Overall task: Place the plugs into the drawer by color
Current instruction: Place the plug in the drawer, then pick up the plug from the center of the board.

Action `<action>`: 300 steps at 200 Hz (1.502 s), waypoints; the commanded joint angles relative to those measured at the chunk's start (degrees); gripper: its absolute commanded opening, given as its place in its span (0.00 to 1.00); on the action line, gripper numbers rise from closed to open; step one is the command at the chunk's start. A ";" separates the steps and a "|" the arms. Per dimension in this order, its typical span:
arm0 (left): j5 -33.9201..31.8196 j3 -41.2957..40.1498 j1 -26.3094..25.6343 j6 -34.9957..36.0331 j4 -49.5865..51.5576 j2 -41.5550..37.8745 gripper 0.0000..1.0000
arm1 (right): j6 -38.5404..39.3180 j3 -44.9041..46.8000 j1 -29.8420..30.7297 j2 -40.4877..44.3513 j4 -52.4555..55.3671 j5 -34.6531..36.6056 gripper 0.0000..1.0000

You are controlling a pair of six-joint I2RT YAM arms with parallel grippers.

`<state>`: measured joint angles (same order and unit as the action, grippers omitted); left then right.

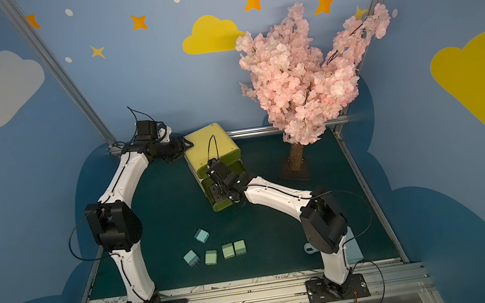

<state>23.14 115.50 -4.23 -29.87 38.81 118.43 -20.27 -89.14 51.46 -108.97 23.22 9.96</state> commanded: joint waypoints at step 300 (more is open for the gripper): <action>-0.38 -0.77 0.76 0.28 3.73 1.27 0.69 | 15.81 4.41 5.91 7.27 -2.57 -5.45 0.60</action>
<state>23.81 115.50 -3.79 -30.02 39.03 118.45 -12.71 -89.19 49.32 -101.95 23.05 0.95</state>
